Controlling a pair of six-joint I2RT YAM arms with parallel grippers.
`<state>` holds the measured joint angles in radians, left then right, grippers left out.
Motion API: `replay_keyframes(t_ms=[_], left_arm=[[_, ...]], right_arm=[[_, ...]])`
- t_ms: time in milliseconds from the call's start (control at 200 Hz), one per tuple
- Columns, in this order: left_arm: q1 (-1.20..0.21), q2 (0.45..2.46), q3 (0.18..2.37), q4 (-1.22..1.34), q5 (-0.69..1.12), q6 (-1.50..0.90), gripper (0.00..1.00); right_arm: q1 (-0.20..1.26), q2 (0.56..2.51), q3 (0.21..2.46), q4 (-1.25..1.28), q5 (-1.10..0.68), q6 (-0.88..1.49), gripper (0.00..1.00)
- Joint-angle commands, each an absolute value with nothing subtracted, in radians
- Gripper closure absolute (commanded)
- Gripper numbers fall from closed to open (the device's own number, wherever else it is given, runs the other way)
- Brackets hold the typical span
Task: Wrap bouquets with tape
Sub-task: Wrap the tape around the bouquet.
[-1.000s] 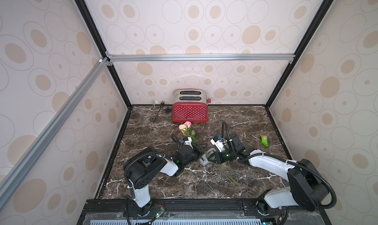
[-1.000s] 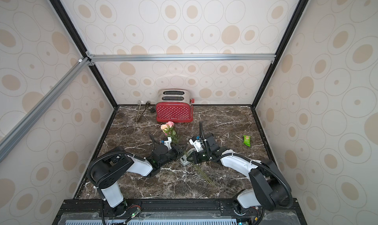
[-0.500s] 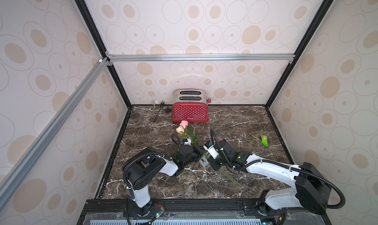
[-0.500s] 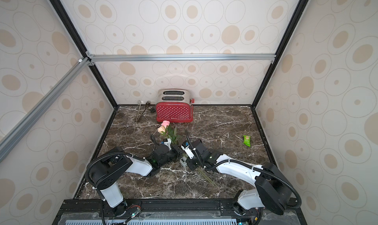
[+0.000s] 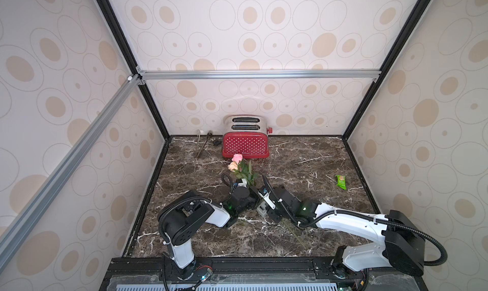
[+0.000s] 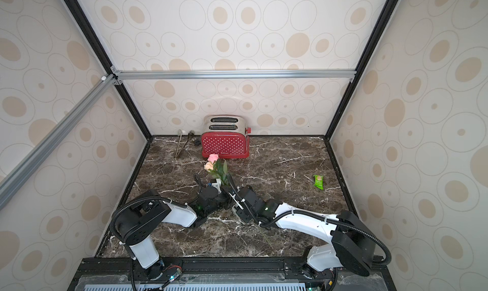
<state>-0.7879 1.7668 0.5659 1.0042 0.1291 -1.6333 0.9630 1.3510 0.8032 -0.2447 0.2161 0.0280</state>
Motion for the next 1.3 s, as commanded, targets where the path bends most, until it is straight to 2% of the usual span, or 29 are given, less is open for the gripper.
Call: replay_keyframes(t_ms=[0, 90, 300, 630, 825, 951, 1036, 1156, 1211, 1296], left_arm=[[-0.779, 1.749, 0.563, 1.071, 0.124, -1.612, 1.00], [-0.779, 1.746, 0.559, 1.088, 0.121, -1.602, 1.00], [-0.778, 1.740, 0.552, 1.101, 0.115, -1.568, 1.00], [-0.778, 1.742, 0.535, 1.181, 0.104, -1.556, 1.00], [-0.777, 1.741, 0.532, 1.185, 0.100, -1.551, 1.00], [-0.778, 1.743, 0.530, 1.189, 0.098, -1.552, 1.00], [-0.778, 1.742, 0.521, 1.193, 0.095, -1.556, 1.00], [-0.778, 1.740, 0.518, 1.198, 0.096, -1.555, 1.00], [-0.778, 1.738, 0.514, 1.197, 0.095, -1.556, 1.00], [-0.778, 1.732, 0.507, 1.194, 0.088, -1.560, 1.00]], right_arm=[[0.937, 1.298, 0.826, -0.279, 0.143, 0.120, 0.43], [0.864, 1.258, 0.809, -0.273, -0.034, 0.217, 0.37], [0.701, 1.211, 0.719, -0.158, -0.397, 0.450, 0.37], [0.569, 1.328, 0.600, 0.142, -0.718, 0.724, 0.39], [0.537, 1.456, 0.583, 0.297, -0.828, 0.818, 0.52], [0.524, 1.491, 0.567, 0.369, -0.855, 0.851, 0.66], [0.523, 1.493, 0.569, 0.346, -0.857, 0.831, 0.69], [0.523, 1.491, 0.581, 0.297, -0.869, 0.796, 0.81], [0.523, 1.488, 0.589, 0.268, -0.871, 0.775, 0.89], [0.523, 1.482, 0.602, 0.213, -0.869, 0.729, 0.95]])
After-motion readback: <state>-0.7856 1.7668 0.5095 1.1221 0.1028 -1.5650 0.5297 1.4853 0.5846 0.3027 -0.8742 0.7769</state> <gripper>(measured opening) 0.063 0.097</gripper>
